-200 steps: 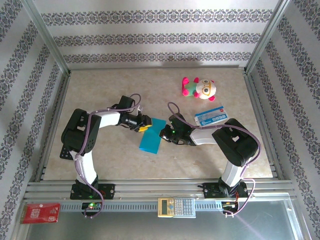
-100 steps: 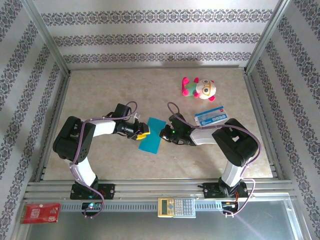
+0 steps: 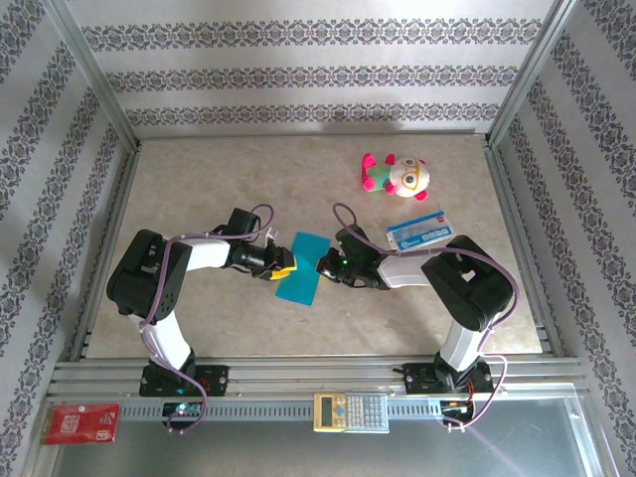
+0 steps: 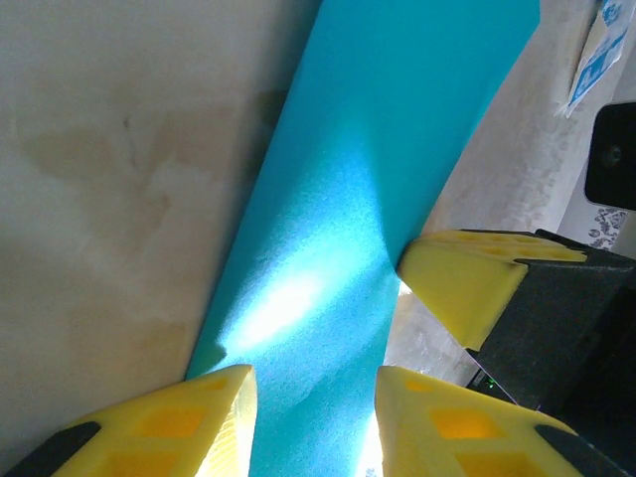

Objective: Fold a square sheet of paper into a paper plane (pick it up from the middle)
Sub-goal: Fold the paper in half at the center of the table.

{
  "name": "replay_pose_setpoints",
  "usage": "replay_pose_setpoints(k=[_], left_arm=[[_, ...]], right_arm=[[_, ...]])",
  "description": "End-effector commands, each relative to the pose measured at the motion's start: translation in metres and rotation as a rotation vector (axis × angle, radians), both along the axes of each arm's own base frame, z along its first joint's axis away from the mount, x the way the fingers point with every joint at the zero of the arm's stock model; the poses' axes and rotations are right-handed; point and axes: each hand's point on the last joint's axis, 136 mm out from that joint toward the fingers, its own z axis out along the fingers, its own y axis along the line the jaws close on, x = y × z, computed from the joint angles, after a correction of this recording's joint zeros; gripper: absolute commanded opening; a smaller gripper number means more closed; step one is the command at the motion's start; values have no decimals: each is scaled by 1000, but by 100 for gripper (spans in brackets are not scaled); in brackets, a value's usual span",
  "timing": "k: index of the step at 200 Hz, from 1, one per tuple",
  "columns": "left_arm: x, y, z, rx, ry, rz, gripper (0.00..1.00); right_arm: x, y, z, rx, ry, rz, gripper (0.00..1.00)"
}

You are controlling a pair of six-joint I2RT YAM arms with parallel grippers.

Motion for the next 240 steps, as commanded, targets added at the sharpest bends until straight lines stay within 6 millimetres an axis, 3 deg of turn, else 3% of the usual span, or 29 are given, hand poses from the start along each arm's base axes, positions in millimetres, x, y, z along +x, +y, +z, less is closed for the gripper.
replay_pose_setpoints(k=[1, 37, 56, 132, 240], left_arm=[[-15, 13, -19, 65, 56, 12, 38], [-8, -4, 15, -16, -18, 5, 43], [-10, -10, 22, -21, -31, -8, 45], [-27, 8, -23, 127, 75, -16, 37], [-49, 26, -42, 226, 141, -41, 27]], right_arm=[[-83, -104, -93, -456, 325, -55, 0], [-84, -104, -94, -458, 329, -54, 0], [-83, -104, -93, -458, 327, -54, 0], [-84, -104, -93, -457, 325, -54, 0], [-76, -99, -85, -447, 298, -46, 0]])
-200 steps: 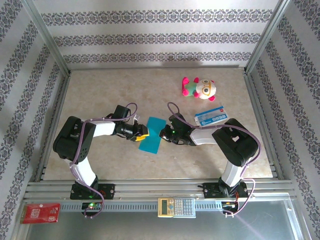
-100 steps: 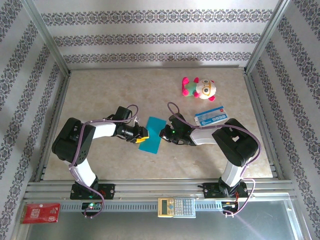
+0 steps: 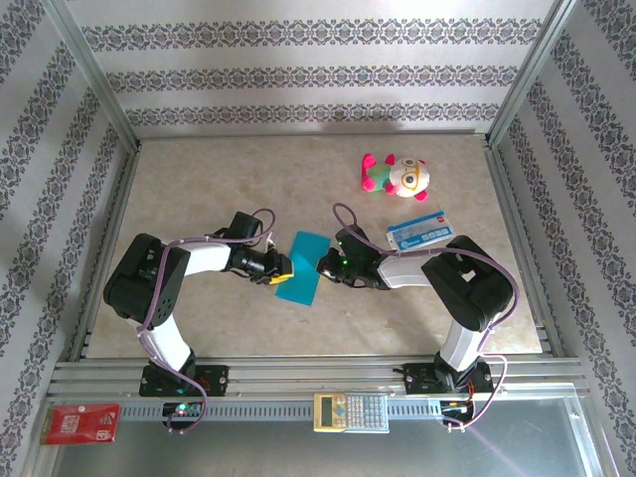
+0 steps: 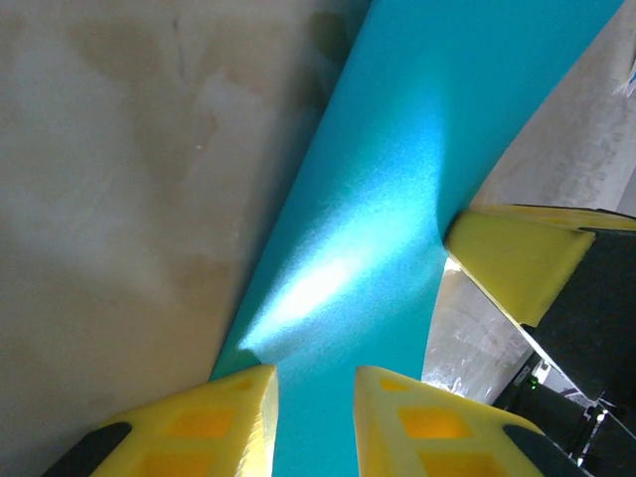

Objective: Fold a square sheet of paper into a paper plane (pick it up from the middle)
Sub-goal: Fold the paper in half at the center of the table, then first fold the paper in half at the center of the table.

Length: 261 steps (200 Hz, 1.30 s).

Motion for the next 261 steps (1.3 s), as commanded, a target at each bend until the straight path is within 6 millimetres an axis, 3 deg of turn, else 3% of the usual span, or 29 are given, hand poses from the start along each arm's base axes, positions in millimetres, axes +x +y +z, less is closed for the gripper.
replay_pose_setpoints(k=[1, 41, 62, 111, 134, 166, 222, 261], left_arm=[[-34, 22, -35, 144, 141, -12, 27], [-40, 25, -37, 161, 157, -32, 16], [-44, 28, -38, 176, 164, -46, 11], [-54, 27, -35, 168, 178, -73, 1], [-59, 24, -33, 161, 177, -86, 0], [-67, 26, -35, 173, 193, -87, 0], [-76, 30, -43, 182, 223, -74, 0], [-79, 31, -47, 186, 236, -73, 0]], right_arm=[[-75, -98, -86, -444, 300, -46, 0], [-65, -90, -73, -426, 263, -31, 0], [-56, -85, -64, -405, 235, -27, 5], [-25, -67, -9, -277, 75, -2, 17], [-17, -49, 23, -188, -21, 52, 19], [-9, -4, 54, -26, -95, 157, 17], [-2, 63, 56, 88, -85, 263, 9], [-3, 84, 43, 93, -41, 278, 6]])
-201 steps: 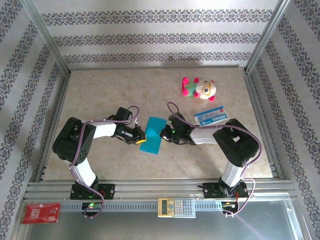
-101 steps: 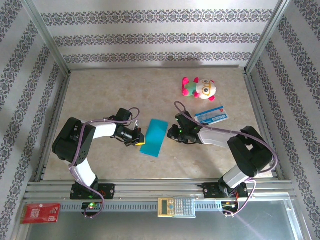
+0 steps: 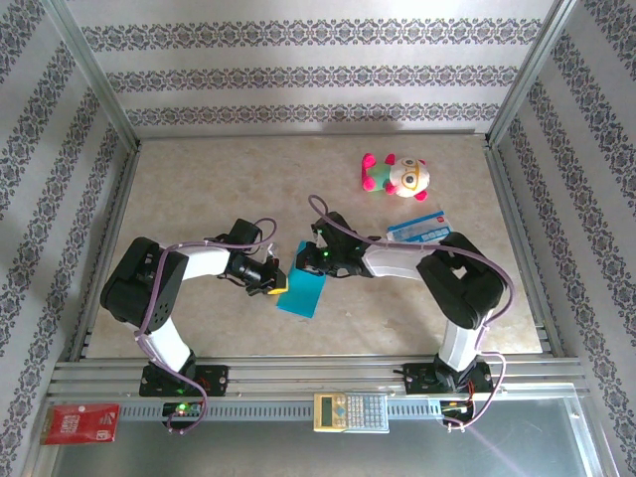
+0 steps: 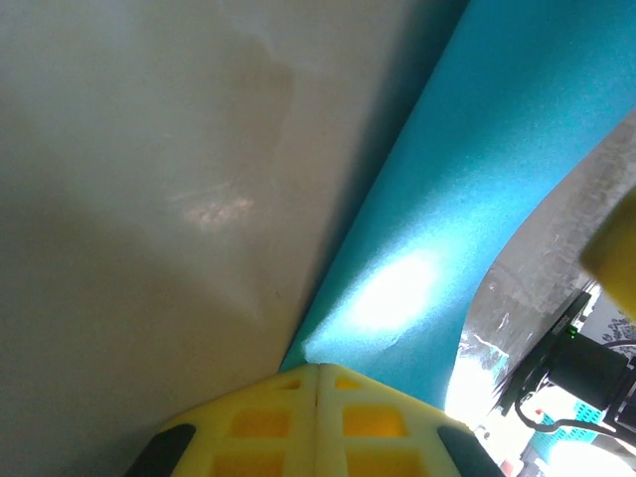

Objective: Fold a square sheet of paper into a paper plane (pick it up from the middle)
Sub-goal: First fold the paper in half at the center of the table.

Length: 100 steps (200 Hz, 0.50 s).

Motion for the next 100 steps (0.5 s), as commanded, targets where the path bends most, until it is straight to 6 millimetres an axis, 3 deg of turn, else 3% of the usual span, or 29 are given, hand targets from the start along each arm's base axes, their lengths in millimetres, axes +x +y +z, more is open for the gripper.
replay_pose_setpoints(k=[1, 55, 100], left_arm=[[-44, 26, -39, 163, 169, 6, 0], [-44, 27, -41, 168, 169, 3, 0], [-50, 33, -48, 209, 189, -1, 0]], right_arm=[[0, 17, 0, 32, 24, 16, 6], [0, 25, -18, -8, 54, 30, 5], [5, 8, -41, -118, 80, -8, 5]])
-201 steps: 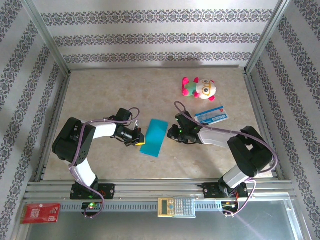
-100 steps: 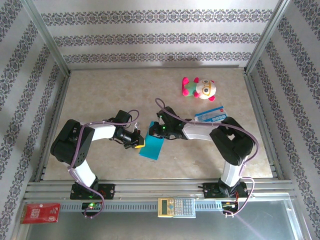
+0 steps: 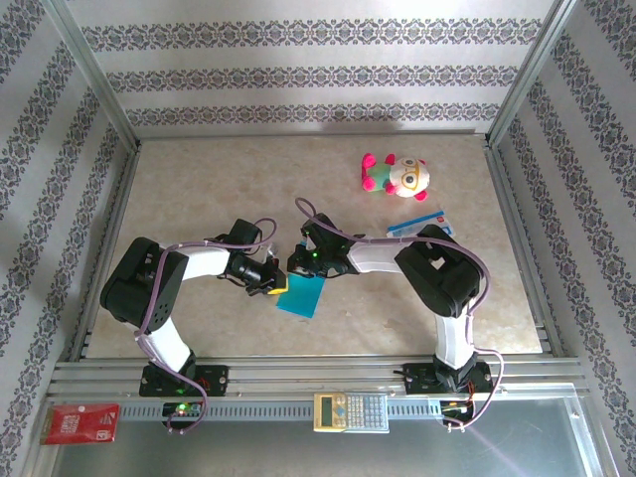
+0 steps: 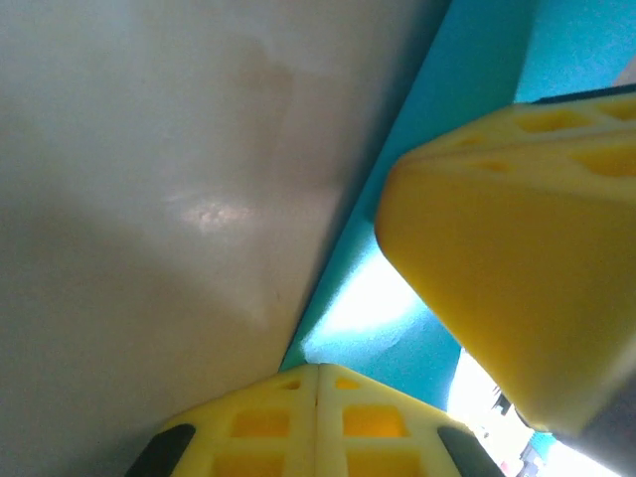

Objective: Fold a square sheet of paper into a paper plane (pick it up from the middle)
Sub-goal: First fold the paper in half at the center of the table.

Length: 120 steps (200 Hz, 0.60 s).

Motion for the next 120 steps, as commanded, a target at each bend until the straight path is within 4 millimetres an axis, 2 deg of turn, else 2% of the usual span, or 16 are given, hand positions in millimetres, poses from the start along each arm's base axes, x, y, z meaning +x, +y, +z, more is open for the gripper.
replay_pose_setpoints(k=[1, 62, 120], left_arm=[[-50, 33, -48, 211, 190, -2, 0], [-58, 39, -56, 251, 210, -11, 0], [-66, 39, -61, 260, 224, -22, 0]], right_arm=[[4, -11, -15, -86, 16, -26, 5], [17, -32, -31, -156, 21, -64, 5], [40, -37, -31, -137, 14, -97, 5]])
